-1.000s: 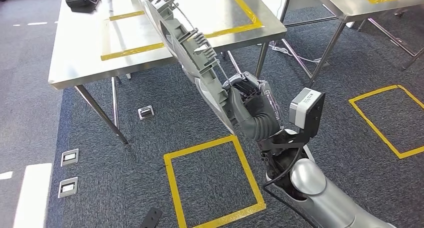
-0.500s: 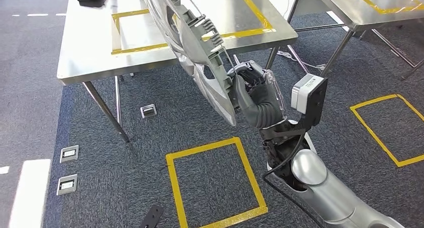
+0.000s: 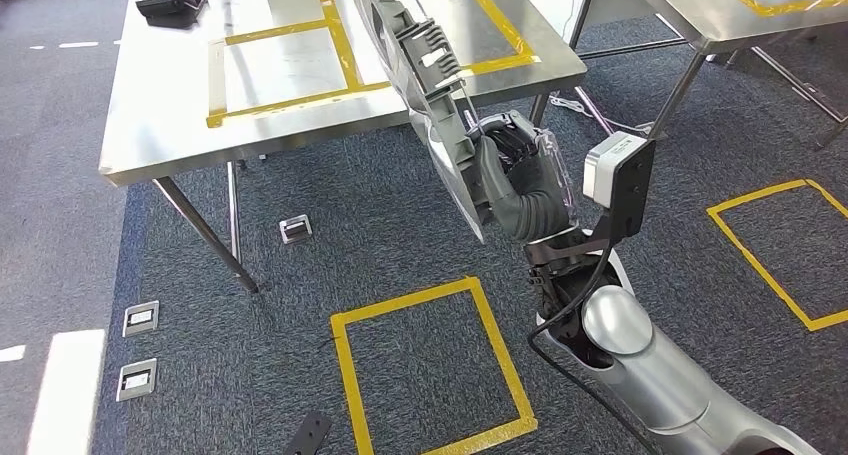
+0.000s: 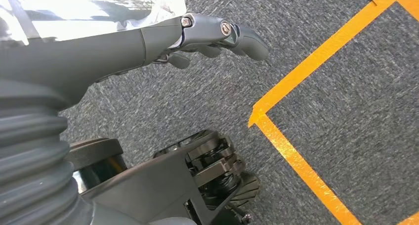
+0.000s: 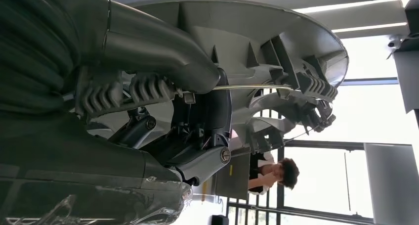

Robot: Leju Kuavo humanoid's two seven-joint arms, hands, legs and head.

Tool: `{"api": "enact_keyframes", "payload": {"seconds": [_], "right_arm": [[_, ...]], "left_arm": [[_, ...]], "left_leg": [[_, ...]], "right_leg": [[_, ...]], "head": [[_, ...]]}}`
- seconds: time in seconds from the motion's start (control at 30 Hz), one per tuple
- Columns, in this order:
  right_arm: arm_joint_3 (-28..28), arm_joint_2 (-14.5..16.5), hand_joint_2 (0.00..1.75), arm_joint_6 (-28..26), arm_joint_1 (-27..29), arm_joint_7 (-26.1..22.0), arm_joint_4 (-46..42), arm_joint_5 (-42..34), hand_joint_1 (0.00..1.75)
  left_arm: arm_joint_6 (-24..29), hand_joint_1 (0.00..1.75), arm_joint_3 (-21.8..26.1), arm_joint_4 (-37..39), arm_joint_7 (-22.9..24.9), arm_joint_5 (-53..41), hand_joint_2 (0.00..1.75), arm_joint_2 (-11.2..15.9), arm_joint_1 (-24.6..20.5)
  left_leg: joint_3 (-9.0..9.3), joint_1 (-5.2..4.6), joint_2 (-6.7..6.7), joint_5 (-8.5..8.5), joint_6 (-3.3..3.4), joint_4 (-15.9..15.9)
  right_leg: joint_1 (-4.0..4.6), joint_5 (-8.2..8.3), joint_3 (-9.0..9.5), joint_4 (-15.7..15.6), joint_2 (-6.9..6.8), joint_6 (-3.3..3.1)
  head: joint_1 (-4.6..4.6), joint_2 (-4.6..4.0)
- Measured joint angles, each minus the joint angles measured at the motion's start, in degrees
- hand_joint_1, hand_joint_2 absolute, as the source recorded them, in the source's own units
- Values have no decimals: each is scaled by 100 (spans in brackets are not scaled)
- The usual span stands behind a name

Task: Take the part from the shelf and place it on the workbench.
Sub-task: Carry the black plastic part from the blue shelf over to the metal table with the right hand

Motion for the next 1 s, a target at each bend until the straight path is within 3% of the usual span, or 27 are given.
{"api": "enact_keyframes", "payload": {"seconds": [0.03, 0.1, 0.13, 0.2, 0.33, 0.4, 0.47, 0.53, 0.57, 0.6, 0.67, 0.7, 0.8, 0.9, 1.0], "right_arm": [[-1, 1, 175, -3, 0, -1, 7, -2, 175], [-3, 3, 175, -9, -6, -4, 10, -2, 175], [-4, 5, 175, -14, -13, -4, 12, -2, 175], [-9, 6, 175, -25, -28, -6, 16, -2, 175], [-36, 7, 175, -46, -40, -7, 20, -2, 175], [-52, 6, 175, -53, -51, -6, 28, -3, 175], [-59, 5, 175, -61, -50, -6, 45, -13, 175], [-59, 4, 175, -68, -44, -6, 67, -22, 175], [-60, 4, 175, -69, -46, -6, 76, -25, 175], [-60, 4, 175, -70, -48, -6, 84, -28, 175], [-62, 6, 175, -70, -56, -6, 90, -32, 175], [-62, 8, 175, -70, -62, -8, 92, -32, 175], [-66, 6, 175, -79, -69, -12, 111, -32, 175], [-73, 5, 175, -86, -74, -15, 131, -32, 175], [-79, 10, 175, -86, -77, -16, 164, -32, 175]], "left_arm": [[-1, 0, -2, 0, 0, -1, 175, 1, 0], [-1, 0, -3, 0, 0, -4, 175, 1, -4], [-2, 0, -4, 0, 0, -6, 175, 1, -7], [-6, 0, -5, 0, 4, -7, 175, 1, -11], [-16, 0, -5, -1, 9, -9, 175, 1, -1], [-20, 0, -4, -2, 9, -10, 175, -1, -12], [-22, 0, -4, -2, 9, -11, 175, -1, -18], [-23, 0, -4, -2, 9, -11, 175, 1, -14], [-24, 0, -4, -2, 9, -11, 175, 1, -12], [-25, 0, -4, -2, 9, -11, 175, 1, -10], [-25, 0, -4, -4, 9, -11, 175, -2, -11], [-26, 0, -5, -7, 9, -13, 175, -4, -12], [-42, 0, -13, -14, 10, -20, 175, -9, -3], [-56, 0, -23, -15, 10, -23, 175, -6, -6], [-58, 0, -29, -15, 10, -26, 175, -1, -10]], "left_leg": [[49, 9, 4, 188, -14, -190], [323, 20, 11, 624, -23, -871], [445, 14, 13, 751, -10, -1158], [561, -8, 10, 748, 54, -1420], [583, -1, -9, 712, 182, -1497], [607, 22, -5, 707, 242, -1515], [616, 11, -1, 689, 283, -1506], [635, -4, -6, 663, 305, -1495], [653, -10, -13, 646, 307, -1490], [679, -15, -21, 622, 303, -1485], [729, -20, -33, 573, 272, -1483], [741, -21, -33, 555, 246, -1482], [753, -13, -29, 538, 157, -1502], [726, -27, -22, 406, 89, -1403], [291, -37, -16, -7, 68, -463]], "right_leg": [[-6, -24, 20, 14, 9, 13], [-20, -86, 73, 42, 22, 57], [-17, -111, 88, 57, 27, 87], [-9, -128, 75, 71, 31, 151], [-16, -169, 38, 109, 19, 260], [-21, -388, -179, 542, 21, 303], [-22, -682, -615, 1345, 21, 325], [-20, -721, -927, 1804, 22, 319], [-16, -580, -925, 1707, 22, 300], [-6, -351, -828, 1415, 23, 271], [28, 73, -496, 638, 25, 203], [52, 168, -361, 345, 27, 172], [96, 136, -249, 113, 38, 105], [47, 141, -189, 17, 26, 34], [31, 120, -119, -21, 2, -23]], "head": [[-1, 0], [-1, 0], [-8, 0], [-14, 0], [-7, 0], [22, 0], [48, 0], [52, 0], [52, 0], [52, 0], [48, 0], [46, 0], [44, 0], [30, 0], [-3, 0]]}}
